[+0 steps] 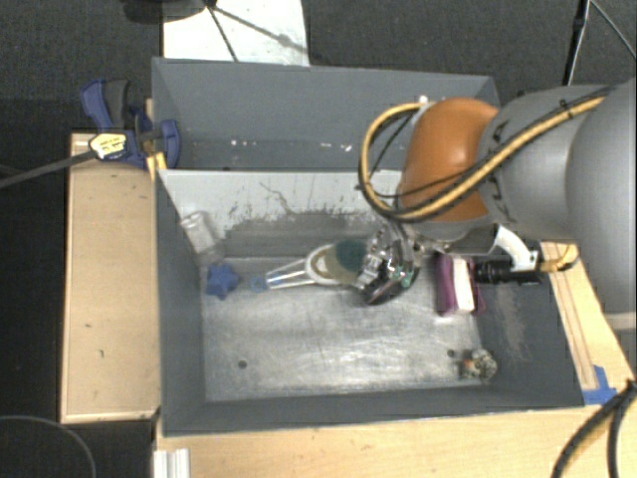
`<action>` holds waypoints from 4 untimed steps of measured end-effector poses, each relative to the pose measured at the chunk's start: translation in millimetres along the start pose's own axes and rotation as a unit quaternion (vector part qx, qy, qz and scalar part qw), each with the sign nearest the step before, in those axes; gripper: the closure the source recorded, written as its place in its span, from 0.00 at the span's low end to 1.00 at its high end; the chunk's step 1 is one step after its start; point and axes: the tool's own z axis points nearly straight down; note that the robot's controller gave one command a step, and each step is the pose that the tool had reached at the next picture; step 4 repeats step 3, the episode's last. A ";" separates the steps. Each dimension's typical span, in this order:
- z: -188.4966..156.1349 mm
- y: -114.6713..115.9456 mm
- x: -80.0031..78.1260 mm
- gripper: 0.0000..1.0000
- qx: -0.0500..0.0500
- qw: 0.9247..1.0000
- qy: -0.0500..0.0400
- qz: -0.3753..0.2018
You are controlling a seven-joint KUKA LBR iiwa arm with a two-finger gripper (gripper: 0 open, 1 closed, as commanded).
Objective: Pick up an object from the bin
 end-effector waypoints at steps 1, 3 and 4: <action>-4.6 0.4 -1.1 1.00 -0.001 1.000 -0.001 -0.001; -63.3 2.0 -4.2 1.00 0.000 1.000 0.000 -0.003; -63.3 2.0 -4.2 1.00 0.000 1.000 0.000 -0.003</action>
Offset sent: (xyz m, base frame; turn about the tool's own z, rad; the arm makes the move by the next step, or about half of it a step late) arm 0.0001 -0.0001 0.0043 0.0000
